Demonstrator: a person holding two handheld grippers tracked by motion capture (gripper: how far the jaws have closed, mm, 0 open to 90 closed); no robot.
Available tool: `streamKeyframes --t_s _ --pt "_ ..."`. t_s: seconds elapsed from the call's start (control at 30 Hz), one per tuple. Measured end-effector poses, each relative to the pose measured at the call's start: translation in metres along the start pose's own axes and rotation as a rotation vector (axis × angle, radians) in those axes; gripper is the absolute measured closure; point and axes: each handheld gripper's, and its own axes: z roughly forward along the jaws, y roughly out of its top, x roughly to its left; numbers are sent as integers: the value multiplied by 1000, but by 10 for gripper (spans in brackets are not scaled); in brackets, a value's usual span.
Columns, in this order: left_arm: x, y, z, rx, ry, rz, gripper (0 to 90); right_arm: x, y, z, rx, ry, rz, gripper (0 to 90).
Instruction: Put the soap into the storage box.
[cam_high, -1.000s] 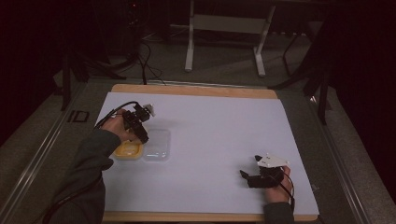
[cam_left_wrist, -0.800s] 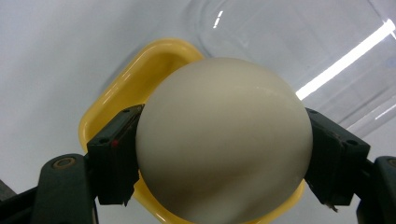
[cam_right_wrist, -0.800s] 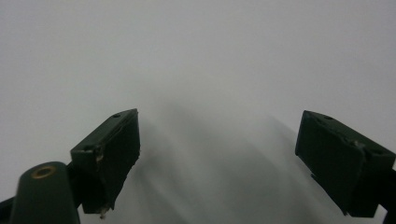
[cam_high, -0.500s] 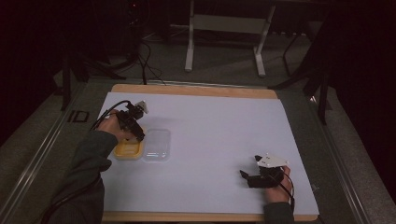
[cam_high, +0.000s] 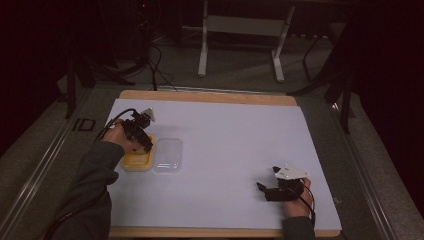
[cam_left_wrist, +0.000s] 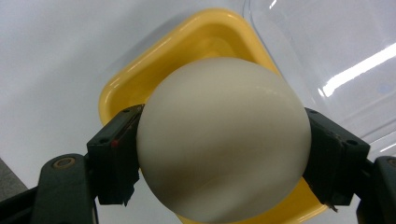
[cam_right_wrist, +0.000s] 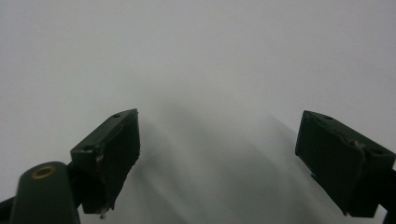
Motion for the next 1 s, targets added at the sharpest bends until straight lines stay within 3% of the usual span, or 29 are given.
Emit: streamKeyframes --t_s 0.43,0.5,0.63,0.67,1.0 --pt "1 -2 5 10 -12 18 232 0 0 0 -2 -3 0 138" --pt "5 -2 8 28 -55 11 231 0 0 0 -1 -2 -1 138" --pt "5 -6 6 -1 -42 34 190 0 0 0 1 -3 -3 138" --pt "5 -7 5 -11 -53 44 117 1 0 0 1 -3 -3 138" --pt "-3 -6 0 -17 -13 94 92 1 0 0 3 -5 -5 138"
